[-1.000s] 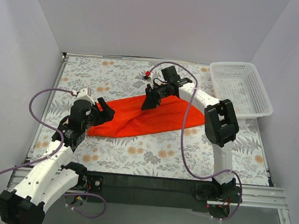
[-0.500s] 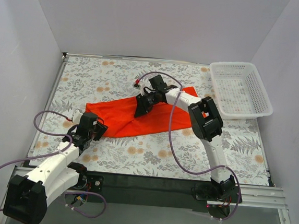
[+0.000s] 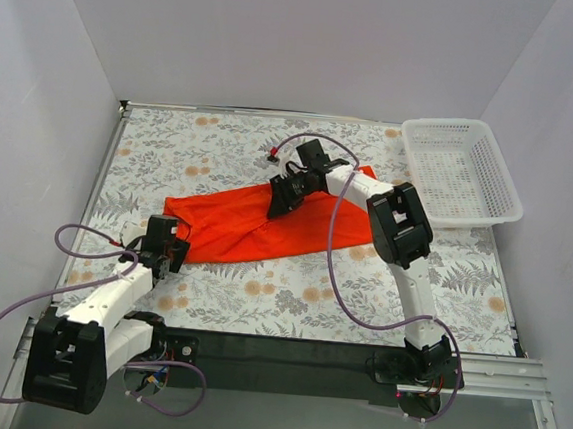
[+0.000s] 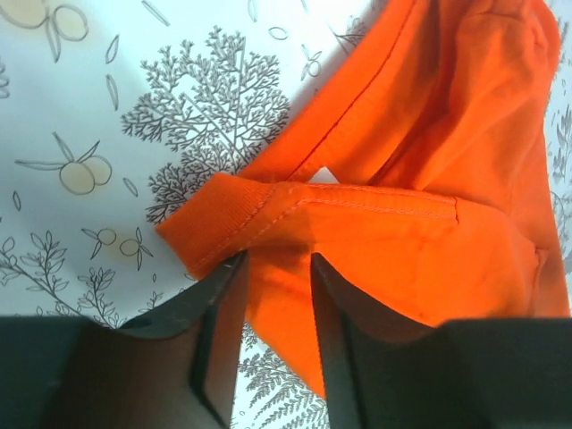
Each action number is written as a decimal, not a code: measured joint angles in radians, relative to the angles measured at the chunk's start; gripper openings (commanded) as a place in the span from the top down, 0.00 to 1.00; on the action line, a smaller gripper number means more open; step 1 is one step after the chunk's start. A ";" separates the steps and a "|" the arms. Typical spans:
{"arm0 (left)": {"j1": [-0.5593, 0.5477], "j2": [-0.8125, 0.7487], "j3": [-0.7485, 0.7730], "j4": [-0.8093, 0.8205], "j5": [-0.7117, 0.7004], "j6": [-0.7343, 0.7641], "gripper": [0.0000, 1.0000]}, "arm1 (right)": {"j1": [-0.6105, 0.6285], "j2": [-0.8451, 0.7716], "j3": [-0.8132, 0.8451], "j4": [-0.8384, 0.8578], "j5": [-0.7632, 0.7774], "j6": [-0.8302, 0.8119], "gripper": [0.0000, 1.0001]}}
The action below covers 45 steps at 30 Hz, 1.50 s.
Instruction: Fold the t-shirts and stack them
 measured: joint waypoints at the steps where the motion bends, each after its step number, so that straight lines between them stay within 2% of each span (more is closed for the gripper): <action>1: 0.005 -0.003 0.000 0.005 0.003 0.004 0.62 | -0.003 -0.001 0.002 -0.009 -0.008 -0.012 0.66; 2: 0.007 -0.006 0.001 0.006 0.006 0.011 0.57 | -0.006 -0.003 0.007 -0.025 -0.014 -0.033 0.64; 3: 0.007 -0.014 0.003 0.005 0.008 0.019 0.46 | -0.010 -0.008 0.012 -0.045 -0.021 -0.059 0.63; 5: 0.008 -0.034 0.016 -0.009 0.010 0.044 0.36 | -0.019 -0.033 0.013 -0.098 -0.038 -0.123 0.61; 6: 0.010 -0.048 0.033 -0.028 0.010 0.053 0.26 | -0.025 -0.055 0.014 -0.129 -0.046 -0.158 0.60; 9: 0.013 -0.116 0.105 -0.102 0.004 0.074 0.15 | -0.048 -0.158 0.005 -0.210 -0.056 -0.256 0.58; 12: 0.013 -0.213 0.159 -0.158 0.002 0.082 0.12 | -0.093 -0.355 -0.096 -0.232 -0.054 -0.346 0.54; 17: 0.014 -0.379 0.161 -0.246 0.027 0.056 0.11 | -0.216 -0.665 -0.304 -0.229 -0.056 -0.462 0.51; 21: 0.017 -0.378 0.097 -0.288 0.076 0.003 0.16 | -0.295 -0.783 -0.499 -0.203 -0.084 -0.497 0.51; 23: 0.017 -0.352 0.057 -0.296 0.087 -0.009 0.24 | -0.307 -0.788 -0.550 -0.203 -0.097 -0.502 0.51; 28: 0.018 -0.261 0.000 -0.285 0.094 -0.027 0.36 | -0.317 -0.784 -0.572 -0.190 -0.134 -0.503 0.50; 35: 0.018 -0.163 -0.027 -0.169 0.077 -0.042 0.52 | -0.356 -0.782 -0.579 -0.174 -0.199 -0.503 0.50; 36: 0.019 -0.149 -0.028 -0.150 0.074 -0.043 0.56 | -0.365 -0.782 -0.579 -0.173 -0.206 -0.503 0.50; 37: 0.019 -0.140 -0.028 -0.137 0.070 -0.043 0.64 | -0.372 -0.782 -0.579 -0.172 -0.212 -0.503 0.50; 39: 0.023 -0.113 -0.031 -0.113 0.052 -0.048 0.72 | -0.385 -0.782 -0.579 -0.169 -0.225 -0.502 0.50; 40: 0.029 -0.103 -0.031 -0.101 0.048 -0.048 0.86 | -0.391 -0.782 -0.579 -0.169 -0.229 -0.502 0.50; 43: 0.060 -0.082 -0.040 -0.078 0.033 -0.049 1.00 | -0.401 -0.782 -0.579 -0.169 -0.241 -0.502 0.50; 45: 0.091 -0.073 -0.043 -0.055 0.031 -0.048 1.00 | -0.404 -0.782 -0.579 -0.169 -0.250 -0.500 0.50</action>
